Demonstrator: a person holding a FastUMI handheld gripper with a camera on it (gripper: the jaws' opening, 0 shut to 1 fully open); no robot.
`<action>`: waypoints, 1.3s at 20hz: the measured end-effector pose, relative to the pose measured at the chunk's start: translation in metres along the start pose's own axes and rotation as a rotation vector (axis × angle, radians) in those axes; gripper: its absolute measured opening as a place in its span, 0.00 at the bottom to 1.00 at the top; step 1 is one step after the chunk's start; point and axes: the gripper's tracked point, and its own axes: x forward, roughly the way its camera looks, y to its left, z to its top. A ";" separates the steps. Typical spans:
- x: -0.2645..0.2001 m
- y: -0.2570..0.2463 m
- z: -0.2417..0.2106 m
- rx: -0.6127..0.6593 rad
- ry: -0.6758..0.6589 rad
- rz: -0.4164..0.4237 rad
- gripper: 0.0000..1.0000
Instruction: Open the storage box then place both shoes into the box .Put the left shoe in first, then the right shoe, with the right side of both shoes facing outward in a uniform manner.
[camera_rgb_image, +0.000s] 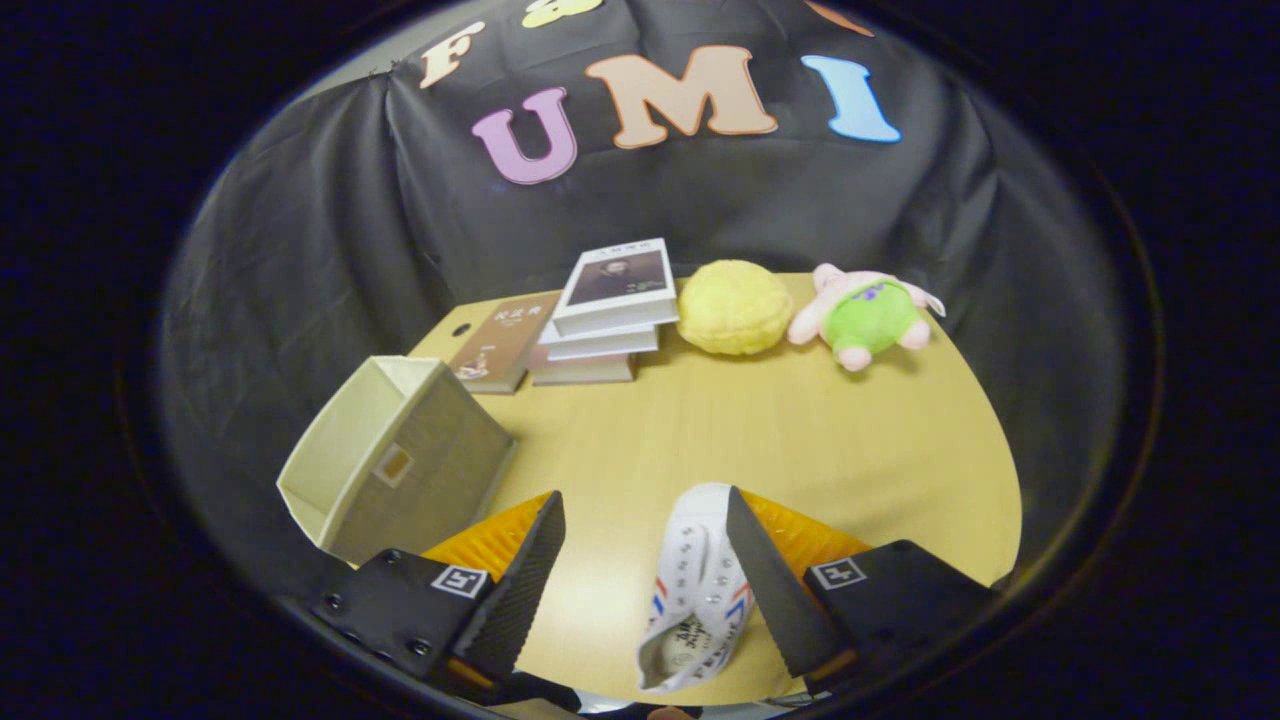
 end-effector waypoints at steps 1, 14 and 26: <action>0.002 -0.012 -0.010 -0.007 0.019 -0.015 1.00; 0.028 -0.049 -0.127 -0.048 0.288 0.016 0.66; 0.011 -0.042 -0.096 0.169 0.229 -0.051 0.06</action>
